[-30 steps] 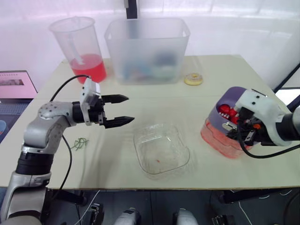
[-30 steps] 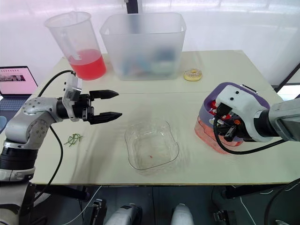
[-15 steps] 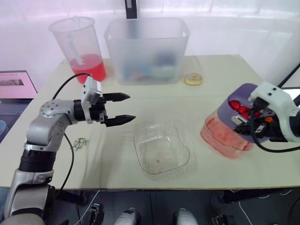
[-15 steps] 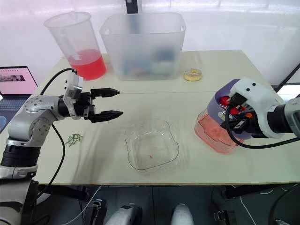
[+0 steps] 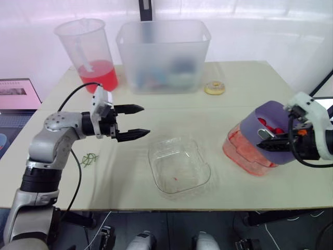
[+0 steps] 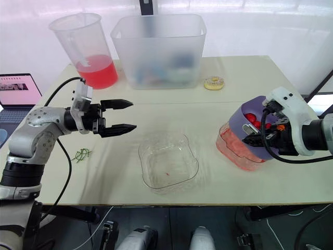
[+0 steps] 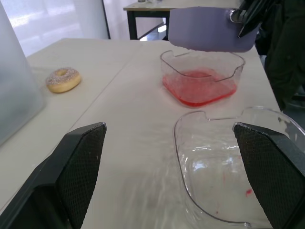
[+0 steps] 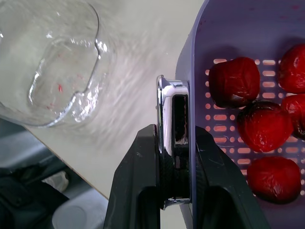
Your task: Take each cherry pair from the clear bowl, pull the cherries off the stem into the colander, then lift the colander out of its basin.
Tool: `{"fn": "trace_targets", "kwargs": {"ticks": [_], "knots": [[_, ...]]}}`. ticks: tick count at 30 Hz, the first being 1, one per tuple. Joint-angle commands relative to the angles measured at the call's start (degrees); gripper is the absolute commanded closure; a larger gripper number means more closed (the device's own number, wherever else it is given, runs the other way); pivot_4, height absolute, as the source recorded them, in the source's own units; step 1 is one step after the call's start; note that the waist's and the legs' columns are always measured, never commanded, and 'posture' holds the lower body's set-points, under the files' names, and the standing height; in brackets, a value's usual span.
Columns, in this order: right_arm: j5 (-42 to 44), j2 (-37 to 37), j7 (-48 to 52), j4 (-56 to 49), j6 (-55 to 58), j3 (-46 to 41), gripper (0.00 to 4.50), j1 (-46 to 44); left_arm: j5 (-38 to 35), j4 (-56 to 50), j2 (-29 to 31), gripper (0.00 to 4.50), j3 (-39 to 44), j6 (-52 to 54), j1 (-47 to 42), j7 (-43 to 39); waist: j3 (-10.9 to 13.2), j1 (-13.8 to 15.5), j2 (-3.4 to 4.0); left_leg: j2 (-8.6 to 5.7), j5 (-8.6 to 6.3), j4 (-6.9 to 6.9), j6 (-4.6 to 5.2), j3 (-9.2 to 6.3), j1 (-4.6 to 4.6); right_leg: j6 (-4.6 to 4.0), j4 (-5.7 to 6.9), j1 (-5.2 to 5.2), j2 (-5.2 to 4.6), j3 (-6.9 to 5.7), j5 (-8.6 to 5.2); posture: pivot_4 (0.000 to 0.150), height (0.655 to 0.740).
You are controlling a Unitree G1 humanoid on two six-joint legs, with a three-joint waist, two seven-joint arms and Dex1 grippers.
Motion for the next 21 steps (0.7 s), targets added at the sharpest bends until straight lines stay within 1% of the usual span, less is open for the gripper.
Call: {"fn": "trace_targets", "kwargs": {"ticks": [1,5,9,13,15,18,20,21], "knots": [[1.62,-0.08,-1.52,0.87,0.36,-2.29,4.29,-1.79,-0.35,-2.06,1.07,0.00,1.32,0.14,0.20,0.39,0.00,0.00,0.00,0.00,0.00,0.00,0.00,0.00,0.00,0.00,0.00,0.00,0.00,0.00,0.00,0.150,0.7400],[3.94,-0.33,-2.79,1.51,0.36,-1.69,4.29,-3.28,-0.63,-2.74,1.13,0.00,1.57,0.45,0.91,0.80,0.00,0.04,0.00,0.00,0.00,0.00,0.00,0.00,0.00,0.00,0.00,0.00,-0.01,0.00,0.00,0.150,0.7400],[4.49,-1.15,-3.54,1.73,0.36,-0.83,4.29,-4.02,-1.19,-3.64,1.30,0.00,1.98,1.14,1.62,1.28,0.00,0.03,0.00,0.00,0.00,0.00,0.00,0.00,0.00,0.00,-0.01,0.00,0.00,0.00,0.00,0.150,0.7400],[3.04,-3.32,-2.00,1.64,-0.72,3.50,4.29,-8.37,-2.73,-5.06,1.62,0.00,3.79,2.82,2.83,2.59,0.00,-0.04,0.01,0.00,0.00,0.00,0.00,0.00,0.00,0.00,0.00,-0.01,0.00,0.00,0.00,0.150,0.7400],[-0.19,-5.12,0.18,1.57,-3.90,8.53,4.29,-11.52,-3.58,-6.70,1.98,0.00,4.98,3.66,4.37,3.57,0.00,-0.07,0.01,0.01,0.00,-0.02,0.00,-0.06,0.00,0.00,-0.01,-0.03,0.00,0.01,0.00,0.150,0.7400],[-8.03,-5.45,6.46,2.32,-11.07,20.12,4.29,-19.81,-5.58,-9.96,1.83,0.00,7.67,5.28,7.46,6.09,0.00,-0.49,0.04,0.02,0.00,-0.04,0.00,-0.11,0.01,0.00,-0.05,-0.07,0.00,0.06,0.00,0.150,0.7400],[-17.18,-4.55,13.19,3.47,-18.48,30.04,4.29,-25.56,-6.28,-12.27,1.44,0.00,8.86,5.56,9.82,7.86,0.00,-0.65,0.04,0.04,0.00,-0.05,0.00,-0.11,0.01,0.01,-0.10,-0.10,0.02,0.06,-0.01,0.150,0.7400],[-22.48,-2.64,16.62,5.73,-22.52,35.36,4.29,-29.34,-6.56,-13.59,1.20,0.00,9.39,5.69,11.25,8.88,0.00,-0.93,0.05,0.04,0.00,-0.05,0.00,-0.10,0.01,0.01,-0.12,-0.12,0.01,0.07,-0.01,0.150,0.7400]]}}
